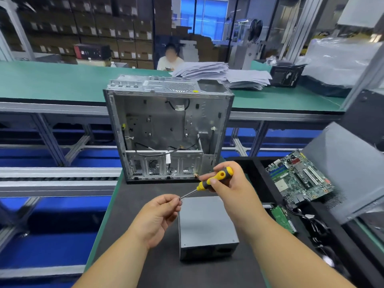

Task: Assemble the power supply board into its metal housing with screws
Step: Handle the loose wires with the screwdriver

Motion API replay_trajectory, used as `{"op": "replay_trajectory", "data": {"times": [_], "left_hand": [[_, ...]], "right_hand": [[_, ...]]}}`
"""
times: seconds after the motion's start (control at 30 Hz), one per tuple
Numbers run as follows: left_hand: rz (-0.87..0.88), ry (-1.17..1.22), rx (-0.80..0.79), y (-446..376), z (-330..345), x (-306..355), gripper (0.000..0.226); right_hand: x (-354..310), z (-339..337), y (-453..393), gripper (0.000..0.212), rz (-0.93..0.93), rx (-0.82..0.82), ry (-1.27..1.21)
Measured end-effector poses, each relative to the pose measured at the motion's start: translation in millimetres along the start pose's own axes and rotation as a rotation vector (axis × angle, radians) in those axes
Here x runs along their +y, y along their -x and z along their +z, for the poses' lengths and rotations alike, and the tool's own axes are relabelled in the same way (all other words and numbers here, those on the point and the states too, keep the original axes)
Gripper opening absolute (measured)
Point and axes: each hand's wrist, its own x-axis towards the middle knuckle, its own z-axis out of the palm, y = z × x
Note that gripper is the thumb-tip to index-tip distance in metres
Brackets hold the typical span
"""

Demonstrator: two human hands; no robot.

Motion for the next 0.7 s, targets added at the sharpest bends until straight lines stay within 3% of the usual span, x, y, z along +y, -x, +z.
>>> {"op": "replay_trajectory", "data": {"times": [0.13, 0.27, 0.47, 0.57, 0.7], "left_hand": [[0.008, -0.095, -0.043, 6, 31, -12, 0.007], [0.067, -0.198, -0.148, 17, 64, -23, 0.038], [0.231, -0.946, -0.022, 29, 70, -49, 0.026], [0.283, -1.291, -0.147, 31, 73, -68, 0.032], [0.353, -1.494, -0.225, 24, 85, -82, 0.036]], "right_hand": [[5, -35, 10, 0.021, 0.02, 0.004, -0.018], [11, -60, 21, 0.023, 0.002, 0.051, 0.03], [15, -93, 35, 0.024, -0.054, 0.058, 0.402], [21, -101, 42, 0.023, -0.035, -0.014, 0.545], [27, -104, 45, 0.024, -0.001, -0.071, 0.624]]}}
